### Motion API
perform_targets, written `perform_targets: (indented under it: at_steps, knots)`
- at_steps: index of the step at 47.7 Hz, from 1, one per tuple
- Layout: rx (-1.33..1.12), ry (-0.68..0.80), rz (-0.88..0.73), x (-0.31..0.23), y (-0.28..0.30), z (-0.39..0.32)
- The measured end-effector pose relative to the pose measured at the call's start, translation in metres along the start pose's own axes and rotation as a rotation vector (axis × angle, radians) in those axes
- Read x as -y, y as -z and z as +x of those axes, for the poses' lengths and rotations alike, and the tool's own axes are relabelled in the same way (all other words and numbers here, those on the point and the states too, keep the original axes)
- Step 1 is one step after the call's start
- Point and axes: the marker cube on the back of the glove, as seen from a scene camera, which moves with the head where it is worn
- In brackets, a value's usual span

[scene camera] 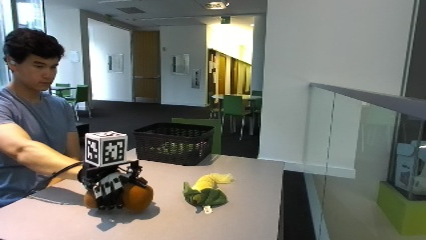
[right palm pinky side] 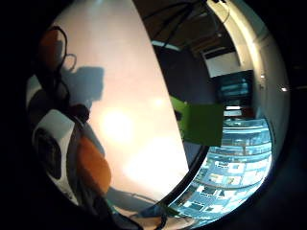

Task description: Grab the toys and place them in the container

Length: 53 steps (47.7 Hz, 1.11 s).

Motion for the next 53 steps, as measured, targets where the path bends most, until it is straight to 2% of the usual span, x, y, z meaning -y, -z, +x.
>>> perform_targets:
  at_steps: [11, 26, 36, 43, 48, 53]
  knots:
    - [0.062, 0.117, 0.061, -0.008, 0.147, -0.045]
    - [0.102, 0.282, 0.192, -0.057, 0.259, -0.146]
    - [0.101, 0.419, 0.244, -0.111, 0.3, -0.233]
    - [0.124, 0.489, 0.242, -0.141, 0.308, -0.28]
    - [0.199, 0.663, 0.218, -0.174, 0.306, -0.314]
    - [0.183, 0.531, 0.192, -0.179, 0.298, -0.337]
